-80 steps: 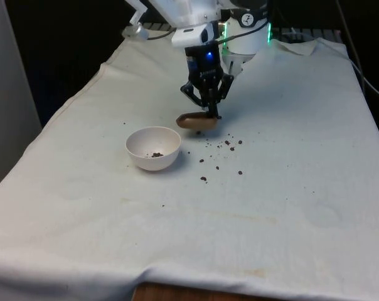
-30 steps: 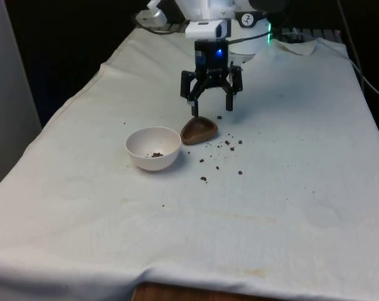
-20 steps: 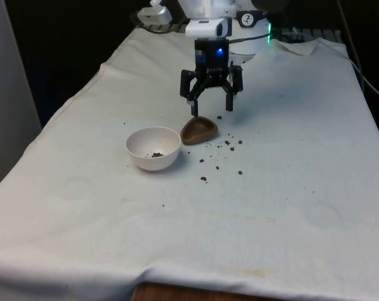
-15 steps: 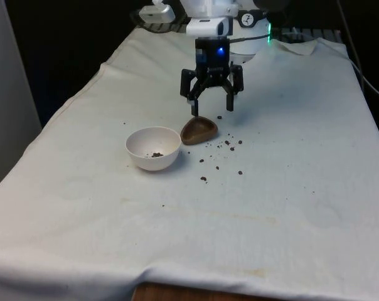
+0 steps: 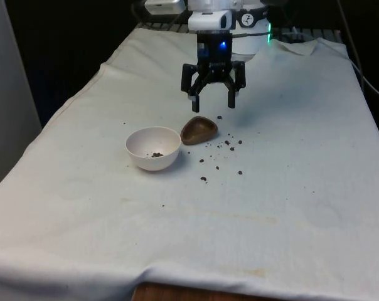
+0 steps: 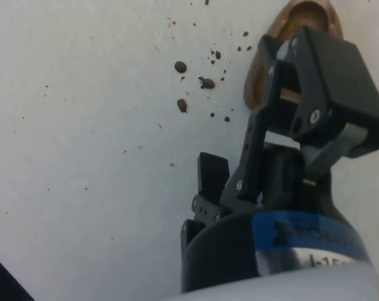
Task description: Pour the coffee beans from the cup into the bowl.
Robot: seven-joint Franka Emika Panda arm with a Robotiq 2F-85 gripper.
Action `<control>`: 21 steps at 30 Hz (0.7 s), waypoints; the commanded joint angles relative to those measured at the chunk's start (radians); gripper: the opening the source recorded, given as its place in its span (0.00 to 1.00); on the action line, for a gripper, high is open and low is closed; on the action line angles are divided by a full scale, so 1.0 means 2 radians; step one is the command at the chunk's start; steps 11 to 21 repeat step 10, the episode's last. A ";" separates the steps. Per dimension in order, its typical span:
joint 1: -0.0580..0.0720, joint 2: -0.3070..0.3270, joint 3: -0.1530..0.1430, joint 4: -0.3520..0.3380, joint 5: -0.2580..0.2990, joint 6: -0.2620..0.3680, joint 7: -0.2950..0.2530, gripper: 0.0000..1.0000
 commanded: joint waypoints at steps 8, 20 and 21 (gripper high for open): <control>0.000 -0.002 -0.004 -0.003 -0.009 -0.002 0.005 1.00; -0.003 -0.004 0.001 -0.001 -0.004 -0.002 0.001 1.00; -0.003 -0.004 0.001 -0.001 -0.004 -0.002 0.001 1.00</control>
